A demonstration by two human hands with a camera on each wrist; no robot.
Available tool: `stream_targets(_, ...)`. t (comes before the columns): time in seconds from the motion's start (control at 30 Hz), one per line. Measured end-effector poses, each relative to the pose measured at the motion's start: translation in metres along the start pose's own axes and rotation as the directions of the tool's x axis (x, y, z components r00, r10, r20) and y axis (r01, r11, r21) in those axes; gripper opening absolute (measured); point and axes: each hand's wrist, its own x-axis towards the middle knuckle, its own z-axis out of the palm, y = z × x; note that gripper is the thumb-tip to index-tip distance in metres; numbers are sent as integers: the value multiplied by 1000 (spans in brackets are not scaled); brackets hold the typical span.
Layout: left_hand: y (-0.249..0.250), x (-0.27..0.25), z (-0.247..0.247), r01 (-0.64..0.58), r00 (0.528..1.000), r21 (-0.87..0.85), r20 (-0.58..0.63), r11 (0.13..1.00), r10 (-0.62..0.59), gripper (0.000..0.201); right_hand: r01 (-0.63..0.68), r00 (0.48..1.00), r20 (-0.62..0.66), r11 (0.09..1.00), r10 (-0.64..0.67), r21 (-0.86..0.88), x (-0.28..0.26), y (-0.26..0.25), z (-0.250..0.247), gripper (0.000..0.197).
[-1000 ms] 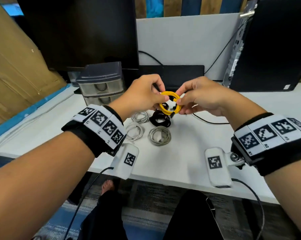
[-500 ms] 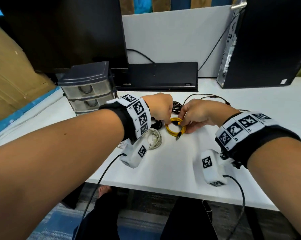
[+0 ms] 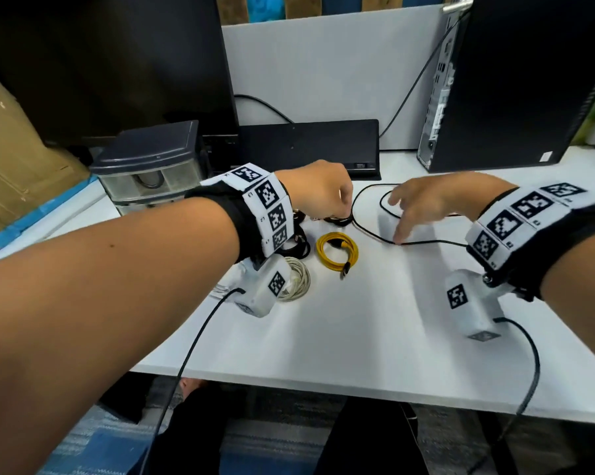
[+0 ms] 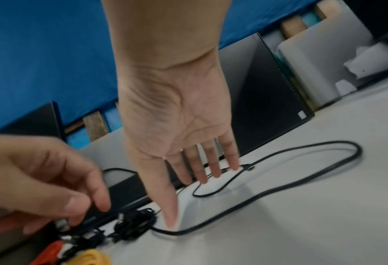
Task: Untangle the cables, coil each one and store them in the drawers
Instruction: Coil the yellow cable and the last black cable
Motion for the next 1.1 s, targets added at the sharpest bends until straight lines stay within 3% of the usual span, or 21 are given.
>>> stream_targets(0.07,6,8,3,-25,999,18,26,1000,24,13,-39,996,69,988,49,-146,8,11,6,92)
stream_targets(0.2,16,20,8,-84,995,63,60,994,80,20,-38,999,-25,967,33,-254,25,17,17,33)
stream_targets(0.3,25,23,7,-111,992,80,61,991,106,29,-33,996,-86,943,5,-331,28,20,25,29)
stream_targets(0.4,28,20,-2,-118,993,53,4,992,118,36,-76,976,-215,961,18,-266,27,37,14,26)
stream_targets(0.5,25,12,-17,-101,991,6,-87,995,101,38,-38,896,-444,992,-18,-117,11,48,-15,19)
stream_targets(0.57,21,5,-28,-90,986,-33,-147,995,85,40,15,793,-609,1000,-8,7,-5,45,-32,20)
stream_targets(0.63,16,0,-38,-81,980,-86,-189,993,63,46,65,645,-764,994,21,83,-14,40,-49,23)
stream_targets(0.73,10,-10,-54,-70,967,-173,-252,982,25,55,131,423,-906,990,-5,56,-30,20,-71,24)
stream_targets(0.87,5,-30,-85,-85,915,-304,-401,949,-46,64,268,204,-979,963,-27,29,-54,-19,-106,27)
stream_targets(1.0,-3,-54,-116,-136,862,-472,-490,871,-131,73,566,-62,-997,821,-47,-74,-82,-71,-135,28)
stream_targets(1.03,-4,-60,-120,-140,868,-507,-476,850,-141,75,623,-111,-994,778,-16,-82,-92,-85,-142,28)
stream_targets(1.1,-10,-71,-124,-144,883,-545,-447,826,-141,70,699,-147,-987,712,57,-63,-112,-109,-150,27)
